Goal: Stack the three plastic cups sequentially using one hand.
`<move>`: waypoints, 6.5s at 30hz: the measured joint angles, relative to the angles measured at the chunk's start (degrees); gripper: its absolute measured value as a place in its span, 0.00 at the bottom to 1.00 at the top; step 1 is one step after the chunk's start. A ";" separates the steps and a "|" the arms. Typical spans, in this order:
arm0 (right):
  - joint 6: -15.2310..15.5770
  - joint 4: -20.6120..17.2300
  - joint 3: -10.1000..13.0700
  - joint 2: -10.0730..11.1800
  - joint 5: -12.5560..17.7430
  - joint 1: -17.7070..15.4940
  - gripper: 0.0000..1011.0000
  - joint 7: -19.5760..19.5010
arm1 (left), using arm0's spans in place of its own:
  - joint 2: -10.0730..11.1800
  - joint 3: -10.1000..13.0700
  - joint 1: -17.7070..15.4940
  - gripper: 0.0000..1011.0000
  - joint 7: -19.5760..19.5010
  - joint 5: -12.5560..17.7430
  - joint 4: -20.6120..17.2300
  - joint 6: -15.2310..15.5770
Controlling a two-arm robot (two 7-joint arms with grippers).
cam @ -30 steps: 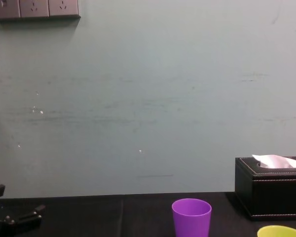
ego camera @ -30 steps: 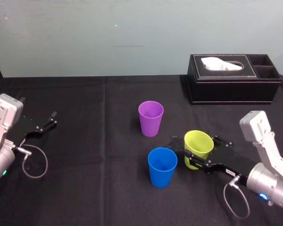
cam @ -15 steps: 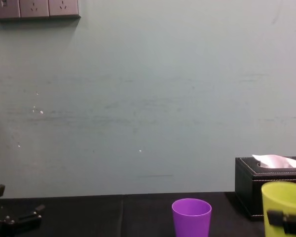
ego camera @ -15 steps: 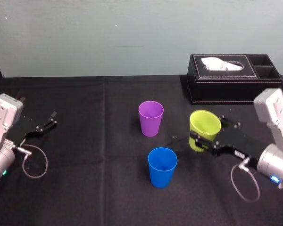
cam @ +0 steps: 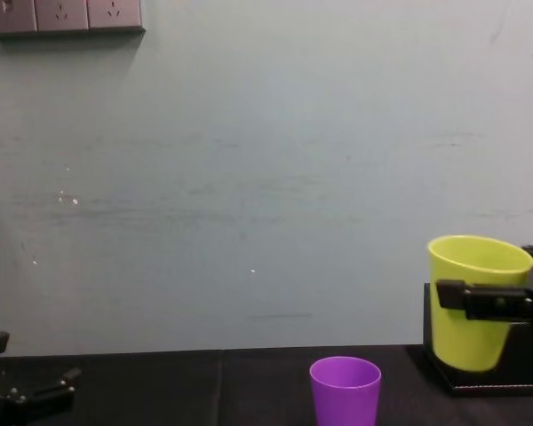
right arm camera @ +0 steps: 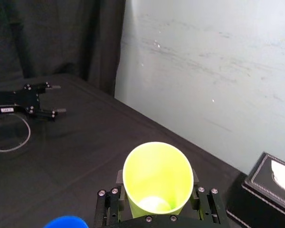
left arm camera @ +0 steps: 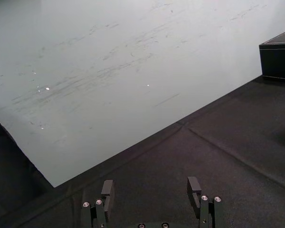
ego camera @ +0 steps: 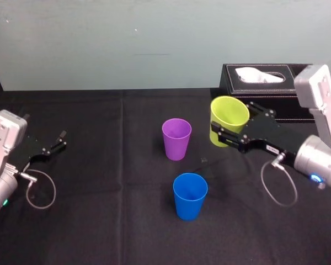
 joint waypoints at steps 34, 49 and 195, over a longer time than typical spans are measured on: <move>4.18 9.21 -8.80 -6.09 -0.57 12.63 0.73 -0.68 | 0.00 0.00 0.00 1.00 0.00 0.00 0.00 0.00; 3.85 13.97 -10.74 -8.18 -2.46 15.49 0.73 -0.58 | 0.00 0.00 0.00 1.00 0.00 0.00 0.00 0.00; 0.97 23.94 -12.24 -13.70 -6.65 18.60 0.99 0.66 | 0.00 0.00 0.00 1.00 0.00 0.00 0.00 0.00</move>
